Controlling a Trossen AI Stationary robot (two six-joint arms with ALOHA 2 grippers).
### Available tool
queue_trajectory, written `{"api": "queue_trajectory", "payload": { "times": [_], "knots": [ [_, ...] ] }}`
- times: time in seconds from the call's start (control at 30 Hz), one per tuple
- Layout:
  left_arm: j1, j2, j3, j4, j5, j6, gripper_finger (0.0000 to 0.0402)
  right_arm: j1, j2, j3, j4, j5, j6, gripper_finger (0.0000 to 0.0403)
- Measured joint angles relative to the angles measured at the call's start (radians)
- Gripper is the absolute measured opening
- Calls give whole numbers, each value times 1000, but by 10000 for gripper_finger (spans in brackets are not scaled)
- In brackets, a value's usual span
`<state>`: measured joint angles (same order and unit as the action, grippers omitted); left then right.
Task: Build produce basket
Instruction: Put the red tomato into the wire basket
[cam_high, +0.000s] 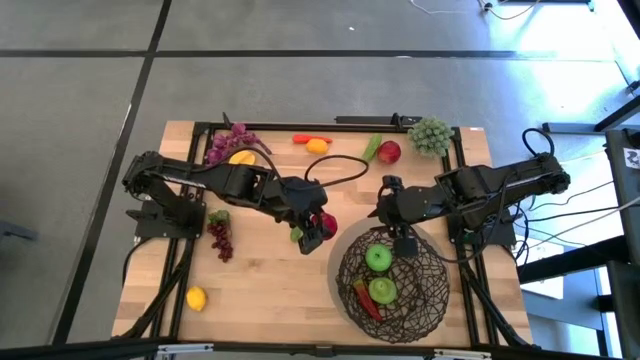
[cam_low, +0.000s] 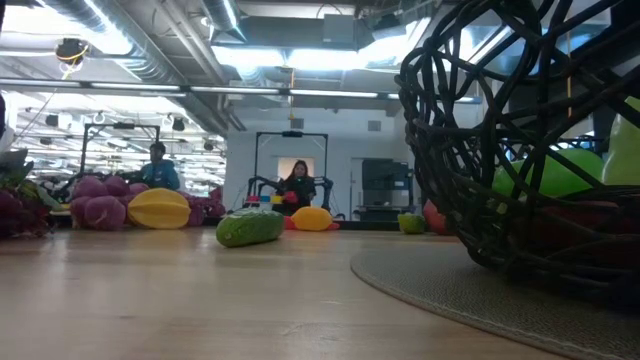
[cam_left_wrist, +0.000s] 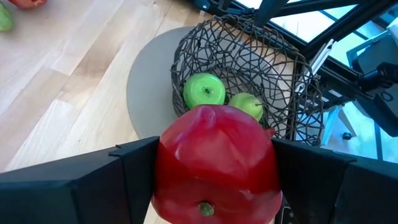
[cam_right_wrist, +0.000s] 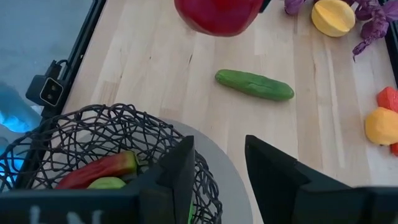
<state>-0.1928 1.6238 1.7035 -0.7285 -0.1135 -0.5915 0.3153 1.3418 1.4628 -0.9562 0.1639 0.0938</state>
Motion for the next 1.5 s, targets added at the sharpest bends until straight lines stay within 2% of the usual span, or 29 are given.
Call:
{"api": "queue_trajectory", "payload": {
  "times": [0.27,0.5,0.6,0.87,1.0,1.5],
  "knots": [
    [0,0,0,-1,1,0,251,0,0,0,5,1,-198,136],
    [-7,0,0,-5,7,0,251,0,0,0,3,1,-262,147],
    [-10,0,0,-5,8,0,251,0,0,0,-1,1,-274,181],
    [-11,0,0,-5,8,-2,251,0,0,0,-6,-7,-392,313],
    [-11,0,0,-5,8,-2,251,0,0,0,-6,9,-390,348],
    [-1,0,0,-4,87,-8,251,0,0,0,-5,9,-362,355]
  ]
}}
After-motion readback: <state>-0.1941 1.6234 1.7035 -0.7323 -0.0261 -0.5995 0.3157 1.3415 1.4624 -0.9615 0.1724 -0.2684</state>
